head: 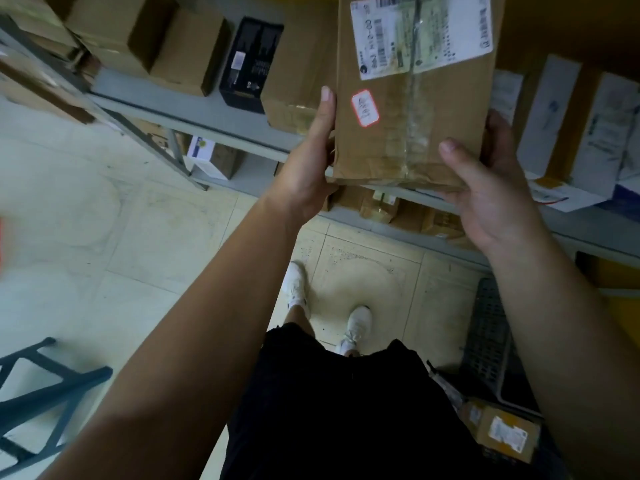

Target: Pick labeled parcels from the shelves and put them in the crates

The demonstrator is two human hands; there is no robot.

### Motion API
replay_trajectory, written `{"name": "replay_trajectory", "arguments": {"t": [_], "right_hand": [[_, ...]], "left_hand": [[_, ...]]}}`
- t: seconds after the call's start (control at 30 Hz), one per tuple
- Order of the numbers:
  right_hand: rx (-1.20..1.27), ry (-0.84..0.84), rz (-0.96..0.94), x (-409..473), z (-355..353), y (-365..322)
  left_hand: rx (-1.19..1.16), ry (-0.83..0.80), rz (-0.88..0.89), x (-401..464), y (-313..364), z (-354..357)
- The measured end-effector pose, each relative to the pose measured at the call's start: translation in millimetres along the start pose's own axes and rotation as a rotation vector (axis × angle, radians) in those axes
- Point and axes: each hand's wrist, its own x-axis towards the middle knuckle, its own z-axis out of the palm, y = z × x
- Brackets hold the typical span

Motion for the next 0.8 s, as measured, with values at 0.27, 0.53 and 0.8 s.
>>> {"name": "replay_trajectory", "arguments": {"t": [0.27, 0.53, 0.8], "right_hand": [[0.046, 0.12, 0.107, -58, -47, 23], [0.343, 0.555, 0.183, -198, -147, 55], [0.69, 1.149, 0.136, -341, -177, 117]], "left_hand": [[0.199, -0.14, -0.186, -12, -35, 35], [0.511, -0.466, -0.374, -34, -109, 162], [0.935, -0.945, -0.523, -62, -202, 302]]}}
